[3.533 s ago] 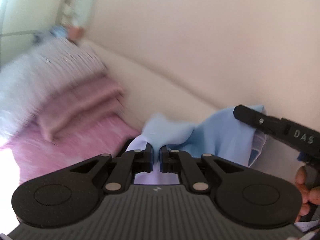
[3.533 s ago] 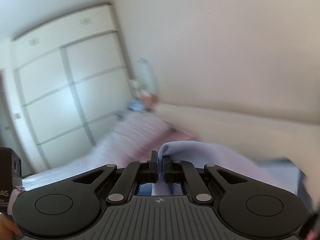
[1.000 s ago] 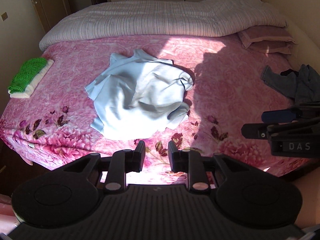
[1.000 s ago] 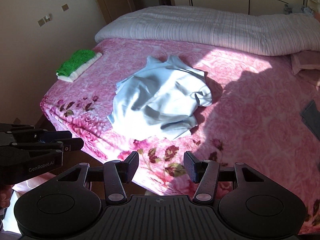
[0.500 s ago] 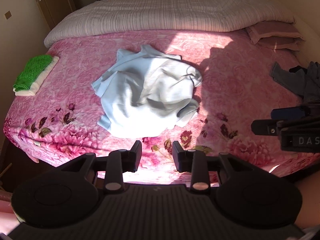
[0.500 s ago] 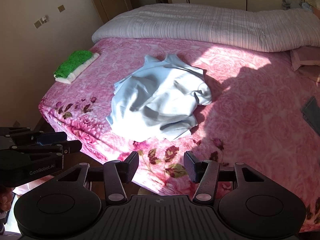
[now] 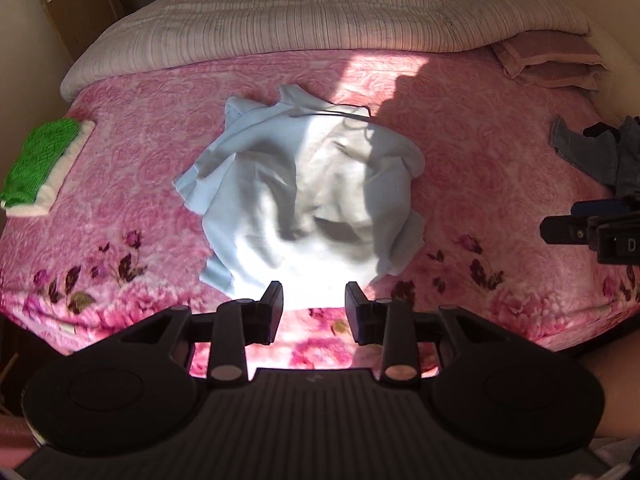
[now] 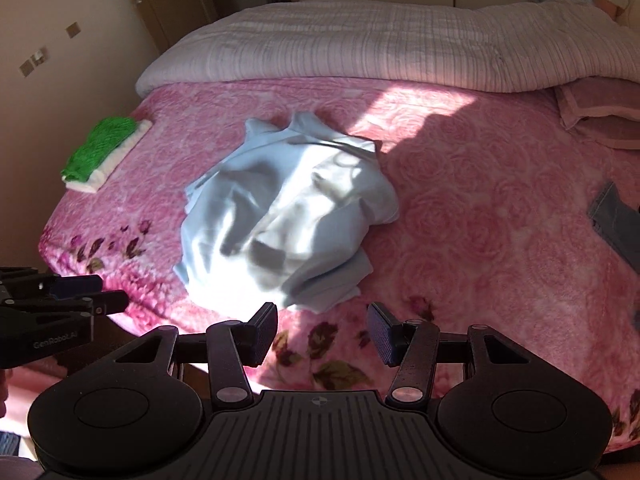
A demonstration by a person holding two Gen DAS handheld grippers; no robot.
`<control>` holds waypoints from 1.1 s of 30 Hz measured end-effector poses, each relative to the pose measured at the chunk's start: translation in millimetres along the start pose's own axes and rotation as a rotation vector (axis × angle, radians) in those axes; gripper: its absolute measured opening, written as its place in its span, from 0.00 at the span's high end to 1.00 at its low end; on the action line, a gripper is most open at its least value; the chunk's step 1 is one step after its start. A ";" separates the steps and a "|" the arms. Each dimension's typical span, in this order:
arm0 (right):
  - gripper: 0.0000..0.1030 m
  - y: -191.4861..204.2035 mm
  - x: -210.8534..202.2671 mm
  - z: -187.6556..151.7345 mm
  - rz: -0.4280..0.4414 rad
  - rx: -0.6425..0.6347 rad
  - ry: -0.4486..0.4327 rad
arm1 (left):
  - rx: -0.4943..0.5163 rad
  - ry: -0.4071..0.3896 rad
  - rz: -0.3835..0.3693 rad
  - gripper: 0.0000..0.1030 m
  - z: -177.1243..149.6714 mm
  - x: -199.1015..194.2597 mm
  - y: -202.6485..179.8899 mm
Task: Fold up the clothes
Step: 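Move both open grippers toward the crumpled sweatshirt on the bed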
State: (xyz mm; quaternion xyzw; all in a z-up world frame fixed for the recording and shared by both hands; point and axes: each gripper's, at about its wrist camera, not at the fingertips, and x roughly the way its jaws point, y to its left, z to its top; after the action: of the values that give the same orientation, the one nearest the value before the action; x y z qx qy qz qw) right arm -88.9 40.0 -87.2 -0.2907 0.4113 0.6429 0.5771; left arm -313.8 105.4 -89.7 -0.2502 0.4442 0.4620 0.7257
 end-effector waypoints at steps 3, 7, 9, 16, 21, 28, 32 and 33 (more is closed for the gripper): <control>0.48 0.4 13.4 13.9 -0.033 0.045 -0.001 | 0.053 0.008 -0.023 0.71 21.2 14.1 14.5; 0.48 1.4 24.4 28.4 -0.067 0.127 -0.011 | 0.136 0.008 -0.069 0.68 42.6 28.9 24.6; 0.48 3.2 28.9 34.0 -0.085 0.162 -0.019 | 0.177 0.015 -0.090 0.66 48.2 39.5 25.7; 0.48 2.8 57.8 25.8 -0.135 0.282 0.031 | 0.250 0.096 -0.152 0.66 41.5 80.2 27.7; 0.48 -8.0 72.1 18.6 -0.158 0.328 0.084 | 0.286 0.139 -0.176 0.66 38.0 99.5 23.0; 0.48 -26.7 92.7 26.6 -0.148 0.314 0.126 | 0.294 0.161 -0.163 0.66 37.1 114.1 5.1; 0.48 -40.1 107.0 25.9 -0.122 0.282 0.160 | 0.294 0.175 -0.156 0.66 31.9 121.5 -10.8; 0.48 -44.5 109.2 26.6 -0.118 0.277 0.164 | 0.296 0.177 -0.157 0.66 29.9 124.3 -16.7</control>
State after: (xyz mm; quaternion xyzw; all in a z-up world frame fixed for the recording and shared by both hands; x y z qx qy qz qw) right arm -60.6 117.7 -175.4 -0.2834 0.5239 0.5192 0.6129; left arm -264.3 176.7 -185.0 -0.2142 0.5486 0.3096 0.7465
